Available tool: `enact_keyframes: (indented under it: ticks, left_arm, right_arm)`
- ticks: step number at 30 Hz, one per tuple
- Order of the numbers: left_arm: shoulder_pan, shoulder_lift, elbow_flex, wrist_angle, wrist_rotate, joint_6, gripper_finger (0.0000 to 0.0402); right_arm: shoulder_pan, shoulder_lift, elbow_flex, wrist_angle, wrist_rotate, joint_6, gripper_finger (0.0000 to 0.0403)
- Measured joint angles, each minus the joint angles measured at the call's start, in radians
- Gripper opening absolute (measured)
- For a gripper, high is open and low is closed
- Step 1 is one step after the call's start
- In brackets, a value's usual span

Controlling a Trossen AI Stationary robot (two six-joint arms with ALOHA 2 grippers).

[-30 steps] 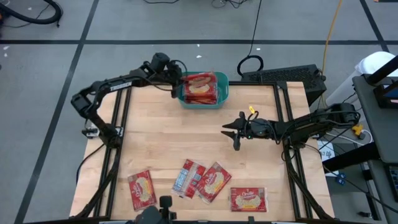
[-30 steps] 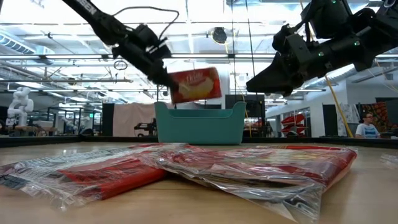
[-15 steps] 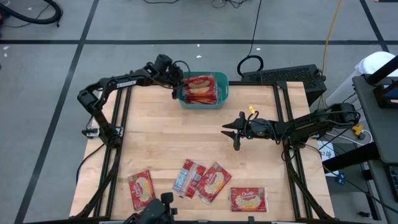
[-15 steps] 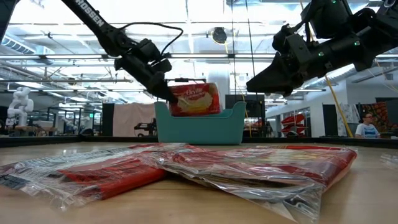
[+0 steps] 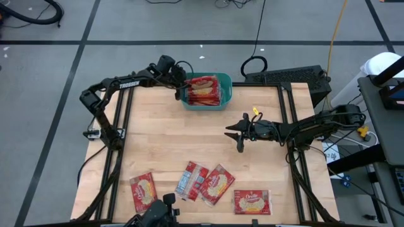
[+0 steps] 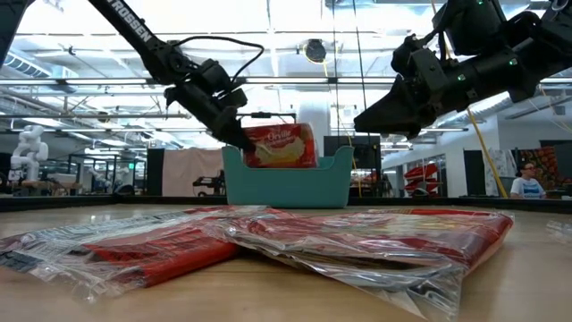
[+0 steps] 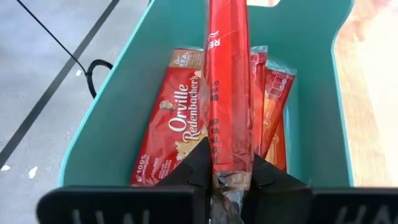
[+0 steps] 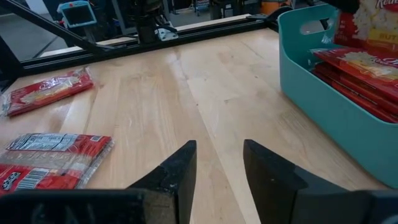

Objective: Sort popcorn bags into baskets
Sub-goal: Put the red popcorn bag into the green bin

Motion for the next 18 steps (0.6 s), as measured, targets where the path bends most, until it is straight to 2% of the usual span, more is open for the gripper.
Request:
enact_keyframes:
  ticks: [3,6,12,15,18]
  left_arm:
    - [0.0,0.0,0.0,0.0,0.0,-0.008,0.0053]
    - [0.0,0.0,0.0,0.002,-0.013,-0.011,0.0085]
    - [0.0,0.0,0.0,0.019,-0.138,-0.019,0.0145]
    - [0.0,0.0,0.0,0.053,-0.202,-0.031,0.0161]
    - [0.0,0.0,0.0,0.091,-0.221,-0.05,0.0172]
  right_arm:
    - [0.0,0.0,0.0,0.0,0.0,0.0,0.0127]
    - [0.0,0.0,0.0,0.0,0.0,0.0,0.0127]
    - [0.0,0.0,0.0,0.0,0.0,0.0,0.0127]
    - [0.0,0.0,0.0,0.0,0.0,0.0,0.0127]
    - [0.0,0.0,0.0,0.0,0.0,0.0,0.0127]
